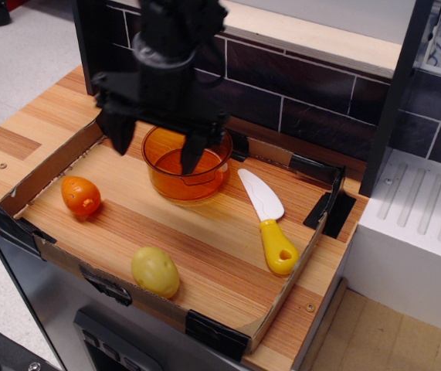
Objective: Put carrot in pot
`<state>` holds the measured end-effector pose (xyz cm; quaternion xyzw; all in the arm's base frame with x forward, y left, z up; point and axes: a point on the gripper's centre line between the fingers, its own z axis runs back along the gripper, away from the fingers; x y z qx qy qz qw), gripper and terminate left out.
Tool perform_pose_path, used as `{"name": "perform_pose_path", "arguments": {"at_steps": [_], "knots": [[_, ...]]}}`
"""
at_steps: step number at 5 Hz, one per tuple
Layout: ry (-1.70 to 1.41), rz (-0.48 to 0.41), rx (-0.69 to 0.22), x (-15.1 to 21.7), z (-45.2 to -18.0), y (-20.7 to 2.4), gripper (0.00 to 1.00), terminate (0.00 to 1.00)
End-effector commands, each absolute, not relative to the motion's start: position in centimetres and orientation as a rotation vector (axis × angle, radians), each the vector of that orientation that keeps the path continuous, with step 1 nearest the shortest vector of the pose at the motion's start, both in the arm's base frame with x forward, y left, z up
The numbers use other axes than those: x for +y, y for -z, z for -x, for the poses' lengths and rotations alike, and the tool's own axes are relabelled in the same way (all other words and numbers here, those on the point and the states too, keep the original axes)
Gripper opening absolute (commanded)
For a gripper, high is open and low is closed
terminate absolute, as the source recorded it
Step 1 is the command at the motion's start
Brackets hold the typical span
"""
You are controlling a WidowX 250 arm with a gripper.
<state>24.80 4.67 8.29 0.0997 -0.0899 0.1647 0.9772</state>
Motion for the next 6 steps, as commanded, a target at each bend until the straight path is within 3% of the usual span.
{"name": "perform_pose_path", "arguments": {"at_steps": [1,2,3,6], "knots": [[-0.699,-0.180,-0.279,8.5,-22.8,-9.5,1.00,0.00],[-0.880,-0.203,-0.299,10.4,-22.5,-8.2,1.00,0.00],[-0.971,-0.194,-0.251,11.9,-22.6,-6.0,1.00,0.00],[-1.112,-0.145,-0.236,12.5,-23.1,-2.4,1.00,0.00]]}}
